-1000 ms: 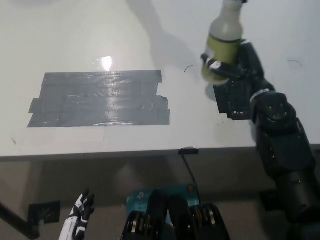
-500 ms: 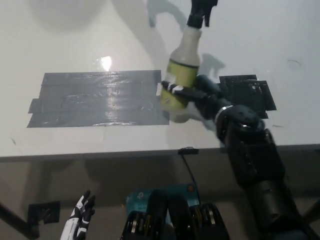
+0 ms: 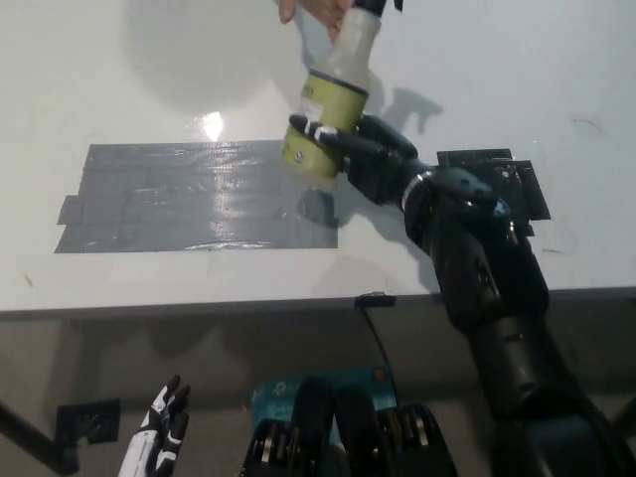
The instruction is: A spray bottle is kept on the black marked spot on the table infront of the robot and the robot extends its right arm to pick it up and hands it to a person
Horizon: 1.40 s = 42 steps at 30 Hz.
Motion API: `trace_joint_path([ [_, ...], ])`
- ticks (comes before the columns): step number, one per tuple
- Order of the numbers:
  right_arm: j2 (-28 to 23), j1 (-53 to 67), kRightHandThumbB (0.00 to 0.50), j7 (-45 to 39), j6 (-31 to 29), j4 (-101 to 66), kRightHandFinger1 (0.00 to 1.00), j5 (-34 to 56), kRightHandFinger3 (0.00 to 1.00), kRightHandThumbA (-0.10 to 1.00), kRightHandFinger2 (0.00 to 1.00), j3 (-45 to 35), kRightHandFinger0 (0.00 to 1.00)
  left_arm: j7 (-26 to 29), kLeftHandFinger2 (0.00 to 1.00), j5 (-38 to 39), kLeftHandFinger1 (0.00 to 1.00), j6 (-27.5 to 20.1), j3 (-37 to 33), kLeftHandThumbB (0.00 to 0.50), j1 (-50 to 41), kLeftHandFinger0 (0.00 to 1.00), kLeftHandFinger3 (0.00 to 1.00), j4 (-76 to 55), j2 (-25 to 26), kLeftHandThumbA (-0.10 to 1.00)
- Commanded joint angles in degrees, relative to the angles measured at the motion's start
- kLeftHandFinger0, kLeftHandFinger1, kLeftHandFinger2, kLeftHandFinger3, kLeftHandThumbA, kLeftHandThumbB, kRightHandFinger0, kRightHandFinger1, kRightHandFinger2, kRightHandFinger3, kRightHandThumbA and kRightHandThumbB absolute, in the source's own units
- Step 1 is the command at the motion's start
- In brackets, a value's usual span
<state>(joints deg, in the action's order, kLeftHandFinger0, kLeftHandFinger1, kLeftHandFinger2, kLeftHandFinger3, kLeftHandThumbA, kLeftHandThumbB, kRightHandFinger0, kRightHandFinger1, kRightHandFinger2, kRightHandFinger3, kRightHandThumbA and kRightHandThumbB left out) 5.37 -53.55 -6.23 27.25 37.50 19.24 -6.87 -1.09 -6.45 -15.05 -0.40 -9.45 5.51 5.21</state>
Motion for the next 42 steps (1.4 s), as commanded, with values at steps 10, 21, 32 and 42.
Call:
trace_joint_path([
  [10, -0.8, -10.3, 0.228, -1.0, -0.3, 5.2, 0.23, 2.1, 0.45, -0.1, 0.66, -0.2, 0.0, -0.6, 1.0, -0.4, 1.0, 0.4, -0.5, 0.338, 0.6, 1.0, 1.0, -2.8, 1.0, 0.89],
  [21, -0.6, -12.8, 0.234, -1.6, -4.1, 15.4, 0.24, -0.7, 0.61, -0.1, 0.7, 0.1, 0.0, -1.0, 1.0, -0.5, 1.0, 1.2, -1.2, 0.331, 0.7, 1.0, 1.0, -3.2, 1.4, 0.87],
  [32, -4.0, -10.2, 0.487, -11.6, -4.5, 9.2, 1.0, -0.1, 1.0, 0.53, 1.0, 2.9, 1.0, -1.4, 1.0, 0.4, 1.0, 2.2, -1.6, 0.342, 1.1, 1.0, 1.0, -3.5, 1.6, 0.84],
  [42, -11.3, 7.8, 0.5, -11.9, -4.6, -26.0, 1.0, -2.5, 1.0, 0.76, 1.0, 6.5, 1.0, -1.8, 1.0, 1.1, 1.0, 2.4, -1.8, 0.317, 1.4, 1.0, 1.0, -3.4, 1.7, 0.81],
])
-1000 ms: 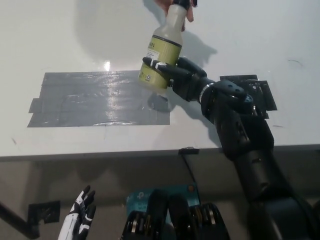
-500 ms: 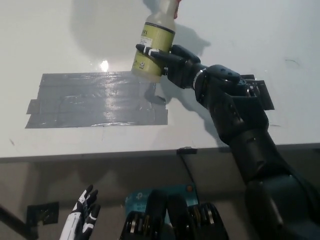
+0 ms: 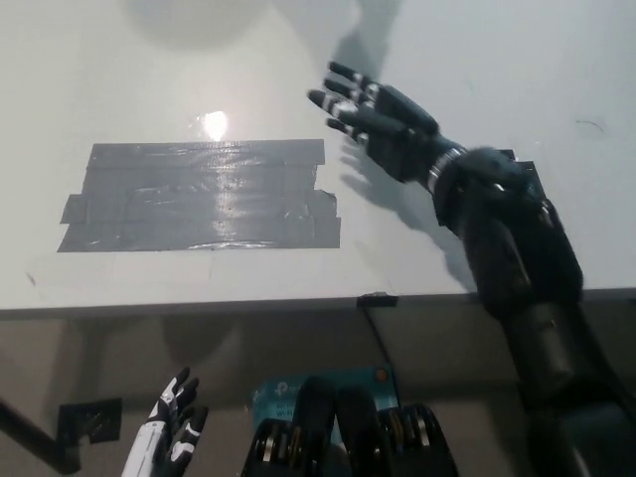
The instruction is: A spray bottle is kept on the black marked spot on the table infront of the robot and the robot extends its right arm to pick it up and hands it to a person
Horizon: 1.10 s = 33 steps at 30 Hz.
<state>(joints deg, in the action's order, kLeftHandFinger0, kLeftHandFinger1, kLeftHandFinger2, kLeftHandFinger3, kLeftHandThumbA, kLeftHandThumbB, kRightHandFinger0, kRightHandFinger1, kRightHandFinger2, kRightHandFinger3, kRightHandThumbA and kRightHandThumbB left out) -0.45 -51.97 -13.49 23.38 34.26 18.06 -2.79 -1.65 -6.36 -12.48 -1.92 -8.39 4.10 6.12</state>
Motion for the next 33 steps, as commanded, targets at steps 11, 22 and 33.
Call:
trace_joint_path([
  [11, -13.2, 39.1, 0.5, -5.8, -5.8, -71.6, 1.0, 0.3, 1.0, 0.89, 1.0, 0.7, 1.0, -1.2, 1.0, 1.4, 1.0, -0.4, 0.2, 0.329, 1.4, 1.0, 1.0, -0.7, 0.9, 0.81],
  [22, -6.9, 65.3, 0.471, -6.7, -21.7, -64.3, 1.0, 2.3, 1.0, 0.92, 1.0, 0.1, 1.0, -1.1, 1.0, 1.6, 1.0, -0.8, 0.2, 0.333, 1.0, 1.0, 1.0, 0.5, 0.7, 0.8],
  [33, -6.5, 66.1, 0.405, -7.1, -32.4, -42.2, 1.0, -2.9, 1.0, 0.87, 1.0, 1.3, 1.0, -1.3, 1.0, 1.2, 1.0, -1.2, -0.1, 0.341, 0.7, 1.0, 1.0, 1.3, 0.8, 0.83],
])
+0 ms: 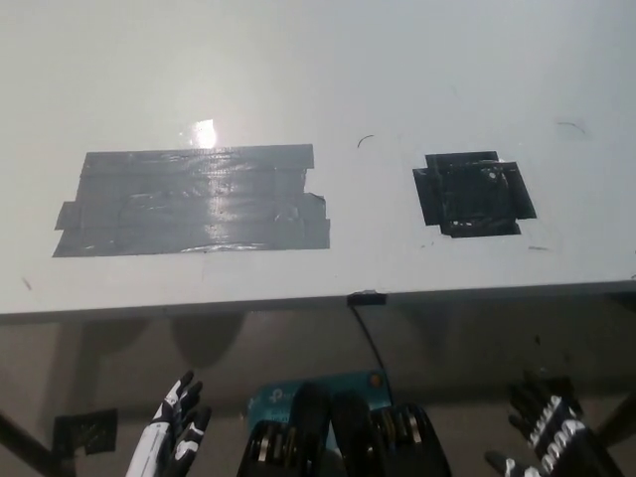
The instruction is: A spray bottle is kept on the black marked spot on the table infront of the robot and the robot extends its right arm to pick it up and hands it to a person
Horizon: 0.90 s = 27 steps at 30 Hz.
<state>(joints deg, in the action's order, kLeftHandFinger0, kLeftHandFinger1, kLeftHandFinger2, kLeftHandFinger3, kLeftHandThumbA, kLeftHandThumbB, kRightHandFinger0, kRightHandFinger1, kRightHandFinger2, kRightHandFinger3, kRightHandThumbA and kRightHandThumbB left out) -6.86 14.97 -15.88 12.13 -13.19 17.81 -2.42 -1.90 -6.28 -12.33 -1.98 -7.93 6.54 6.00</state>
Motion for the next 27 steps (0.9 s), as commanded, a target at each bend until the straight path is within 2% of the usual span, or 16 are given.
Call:
trace_joint_path([
  [1, -0.1, -1.1, 0.436, -3.7, -21.3, 6.3, 1.0, -4.2, 1.0, 0.88, 1.0, 1.3, 1.0, -1.0, 1.0, 1.1, 1.0, -1.4, 0.0, 0.34, 0.2, 1.0, 1.0, -1.2, 0.9, 0.83],
  [7, -0.3, -2.2, 0.462, -2.3, -22.2, 10.5, 1.0, -5.6, 1.0, 0.9, 1.0, 1.6, 1.0, -1.0, 1.0, 1.1, 1.0, -1.4, 0.0, 0.343, 0.2, 1.0, 1.0, -1.3, 0.9, 0.84],
  [9, -0.4, -2.4, 0.486, -1.6, -22.8, 11.1, 1.0, -6.6, 1.0, 0.91, 1.0, 1.7, 1.0, -1.1, 1.0, 1.1, 1.0, -1.0, 0.0, 0.345, 0.4, 1.0, 1.0, -1.4, 0.9, 0.84],
  [15, -0.6, -2.2, 0.481, -1.3, -23.0, 10.4, 1.0, -6.7, 1.0, 0.91, 1.0, 2.1, 1.0, -1.2, 1.0, 1.0, 1.0, -0.9, 0.0, 0.342, 0.3, 1.0, 1.0, -1.6, 1.1, 0.86],
  [18, -0.8, -2.2, 0.455, -1.0, -23.6, 10.1, 1.0, -7.1, 1.0, 0.91, 1.0, 2.3, 1.0, -1.3, 1.0, 1.0, 1.0, -1.0, 0.1, 0.343, 0.2, 1.0, 1.0, -1.6, 1.0, 0.86],
  [27, -0.9, -2.5, 0.463, -0.8, -23.2, 9.9, 1.0, -6.7, 1.0, 0.89, 1.0, 2.6, 1.0, -1.2, 1.0, 1.0, 1.0, -0.5, 0.2, 0.347, 0.3, 1.0, 1.0, -1.9, 0.9, 0.85],
])
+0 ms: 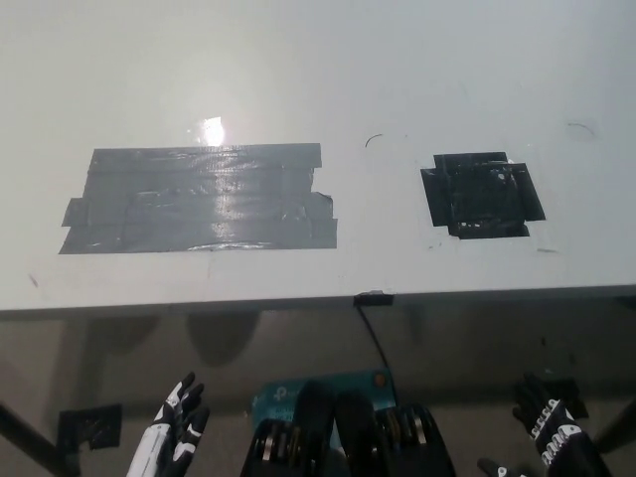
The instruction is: A spray bottle is kept on the black marked spot on the table infront of the robot and the robot extends its right arm to pick it up and hands it to a person
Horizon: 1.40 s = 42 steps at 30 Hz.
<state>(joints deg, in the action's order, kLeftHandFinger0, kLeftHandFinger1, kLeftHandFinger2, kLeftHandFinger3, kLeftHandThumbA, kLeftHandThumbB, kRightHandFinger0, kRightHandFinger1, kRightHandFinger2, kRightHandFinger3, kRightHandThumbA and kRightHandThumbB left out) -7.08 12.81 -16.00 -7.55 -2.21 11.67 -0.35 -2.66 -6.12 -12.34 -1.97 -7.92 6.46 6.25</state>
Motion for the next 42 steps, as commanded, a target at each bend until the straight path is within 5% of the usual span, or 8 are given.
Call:
trace_joint_path([
  [1, -0.7, -0.3, 0.46, -0.6, -3.5, -1.3, 1.0, -0.8, 1.0, 0.89, 1.0, 0.6, 1.0, -0.4, 1.0, 0.9, 1.0, -0.6, 0.2, 0.343, 0.3, 1.0, 1.0, -1.7, 0.6, 0.84],
  [32, -0.9, -1.0, 0.491, -1.3, -2.6, 0.2, 1.0, -0.1, 1.0, 0.85, 1.0, 1.3, 1.0, -0.8, 0.92, 0.6, 1.0, -1.4, -0.2, 0.301, -0.3, 1.0, 1.0, -1.2, 1.0, 0.66],
  [42, -2.3, 3.1, 0.471, -1.3, -1.7, 0.4, 1.0, -1.8, 1.0, 0.86, 1.0, 2.2, 1.0, -2.9, 1.0, -1.4, 1.0, 1.9, -3.2, 0.293, -4.9, 1.0, 1.0, -2.5, 2.2, 0.6],
])
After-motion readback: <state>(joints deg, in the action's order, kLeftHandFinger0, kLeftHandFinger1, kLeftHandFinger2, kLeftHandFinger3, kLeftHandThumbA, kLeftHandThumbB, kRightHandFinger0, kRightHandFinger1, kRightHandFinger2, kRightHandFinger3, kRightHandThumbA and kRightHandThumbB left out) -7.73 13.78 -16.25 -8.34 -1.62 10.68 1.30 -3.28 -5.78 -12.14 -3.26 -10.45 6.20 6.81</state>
